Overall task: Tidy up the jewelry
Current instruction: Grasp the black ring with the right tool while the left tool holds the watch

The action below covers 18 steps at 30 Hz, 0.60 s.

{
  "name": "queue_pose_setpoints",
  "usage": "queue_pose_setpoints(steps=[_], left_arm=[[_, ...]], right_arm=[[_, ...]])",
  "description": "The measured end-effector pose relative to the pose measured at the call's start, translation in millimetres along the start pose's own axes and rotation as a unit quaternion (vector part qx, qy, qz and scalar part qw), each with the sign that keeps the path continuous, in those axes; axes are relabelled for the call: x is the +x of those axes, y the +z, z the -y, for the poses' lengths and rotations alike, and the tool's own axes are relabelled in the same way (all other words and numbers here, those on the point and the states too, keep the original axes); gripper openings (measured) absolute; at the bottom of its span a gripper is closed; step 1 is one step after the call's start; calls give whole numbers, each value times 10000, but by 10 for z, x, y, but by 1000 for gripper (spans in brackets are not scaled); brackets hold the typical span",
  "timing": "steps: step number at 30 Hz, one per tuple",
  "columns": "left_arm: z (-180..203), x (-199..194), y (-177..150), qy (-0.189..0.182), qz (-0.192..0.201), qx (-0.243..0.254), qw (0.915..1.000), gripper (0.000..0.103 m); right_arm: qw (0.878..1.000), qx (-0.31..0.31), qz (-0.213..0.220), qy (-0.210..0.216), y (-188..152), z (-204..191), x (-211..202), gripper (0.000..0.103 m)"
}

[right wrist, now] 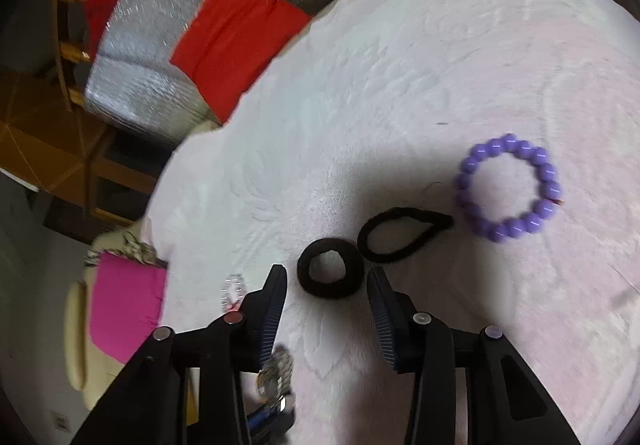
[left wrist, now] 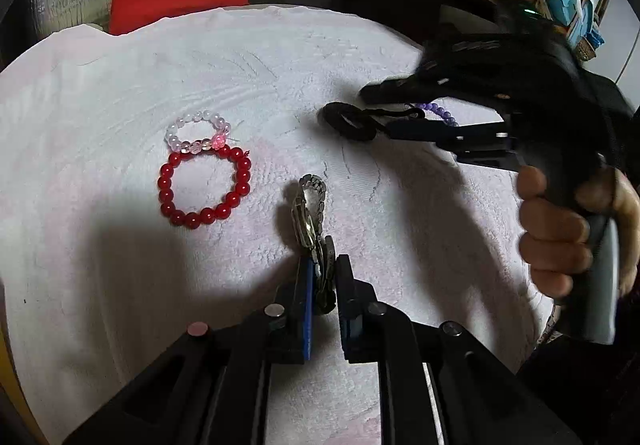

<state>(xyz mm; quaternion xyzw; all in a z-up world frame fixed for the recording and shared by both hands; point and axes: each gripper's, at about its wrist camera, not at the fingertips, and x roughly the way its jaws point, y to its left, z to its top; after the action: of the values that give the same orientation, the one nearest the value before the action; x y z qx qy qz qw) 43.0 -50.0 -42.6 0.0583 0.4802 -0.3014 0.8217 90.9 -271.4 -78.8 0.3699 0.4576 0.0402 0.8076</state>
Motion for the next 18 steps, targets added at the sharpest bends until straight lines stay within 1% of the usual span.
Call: queue_pose_setpoints(steps=[2,4,6,8,9,11,14,18], left_arm=[[-36,-16,-5,-54,-5,-8,10000,13],[-52,-16,-6,-92,4,-28,10000,15],[-52,-2,-1,-98,0,-17,10000,15],[-44,-3,4,-98,7,4,10000,15],[-46,-5,3,-107,13,1,9999,15],[-63,-1,6,-144,18,-45,9999,15],[-124,-24,0,-202,31,-162,9997,15],[-124,-49,-2,-142,56,-186,9997,13]], right_arm=[[9999,48,-61,-117,3,9,88,40],[9998,13,22,-189,25,-2,117,39],[9994,-90,66,-333,36,-32,160,30],[9986,-176,117,-490,33,-43,173,16],[9984,-191,137,-505,37,-57,182,15],[9989,-189,104,-405,36,-72,157,13],[9993,-276,77,-222,-3,-97,81,13],[9991,-430,27,-15,-79,-96,-41,13]])
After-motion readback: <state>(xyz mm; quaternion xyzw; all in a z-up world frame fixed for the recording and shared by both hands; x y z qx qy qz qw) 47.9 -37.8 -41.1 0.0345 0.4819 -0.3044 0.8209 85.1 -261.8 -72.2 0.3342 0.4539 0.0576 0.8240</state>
